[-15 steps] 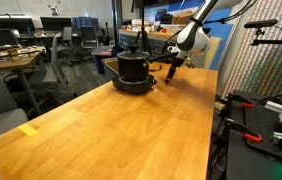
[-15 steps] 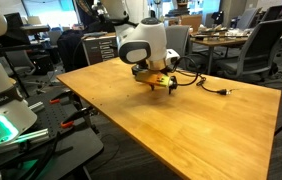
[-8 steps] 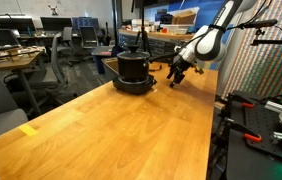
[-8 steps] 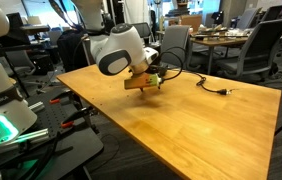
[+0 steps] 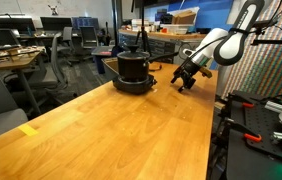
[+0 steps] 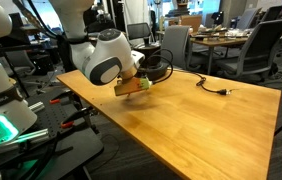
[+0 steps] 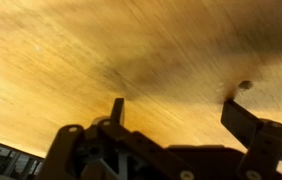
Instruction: Put the pot on the stove, cover it with the lid then turn the stove on
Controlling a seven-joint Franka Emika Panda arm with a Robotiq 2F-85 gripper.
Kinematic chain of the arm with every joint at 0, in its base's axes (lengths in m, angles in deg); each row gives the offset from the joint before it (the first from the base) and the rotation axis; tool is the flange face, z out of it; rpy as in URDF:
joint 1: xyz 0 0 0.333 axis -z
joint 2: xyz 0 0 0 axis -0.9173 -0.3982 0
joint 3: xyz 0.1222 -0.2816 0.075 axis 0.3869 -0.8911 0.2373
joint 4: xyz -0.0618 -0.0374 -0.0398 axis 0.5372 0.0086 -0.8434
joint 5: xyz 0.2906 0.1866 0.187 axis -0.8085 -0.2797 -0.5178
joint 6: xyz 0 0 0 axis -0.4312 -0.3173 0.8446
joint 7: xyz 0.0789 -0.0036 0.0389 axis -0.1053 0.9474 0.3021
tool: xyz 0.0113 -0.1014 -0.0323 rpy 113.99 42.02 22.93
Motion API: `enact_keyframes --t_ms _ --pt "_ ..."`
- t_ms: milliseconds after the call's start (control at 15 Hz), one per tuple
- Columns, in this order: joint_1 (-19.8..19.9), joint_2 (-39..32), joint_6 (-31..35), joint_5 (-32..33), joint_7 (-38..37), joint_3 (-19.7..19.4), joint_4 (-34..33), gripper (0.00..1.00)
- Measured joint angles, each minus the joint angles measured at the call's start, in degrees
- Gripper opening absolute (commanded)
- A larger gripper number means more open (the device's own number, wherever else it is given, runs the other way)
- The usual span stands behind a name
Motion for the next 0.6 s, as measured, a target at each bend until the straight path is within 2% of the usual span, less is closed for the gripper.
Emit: enact_keyframes --t_ms 333,467,600 --pt "0.2 0.0 0.7 0.1 0.0 0.3 0.2 1.0" --pt "1.5 0.1 4.7 0.1 0.0 1.8 2.0 1.0" --pt "4.8 0.1 9.3 1.3 -0.7 4.7 4.9 1.0"
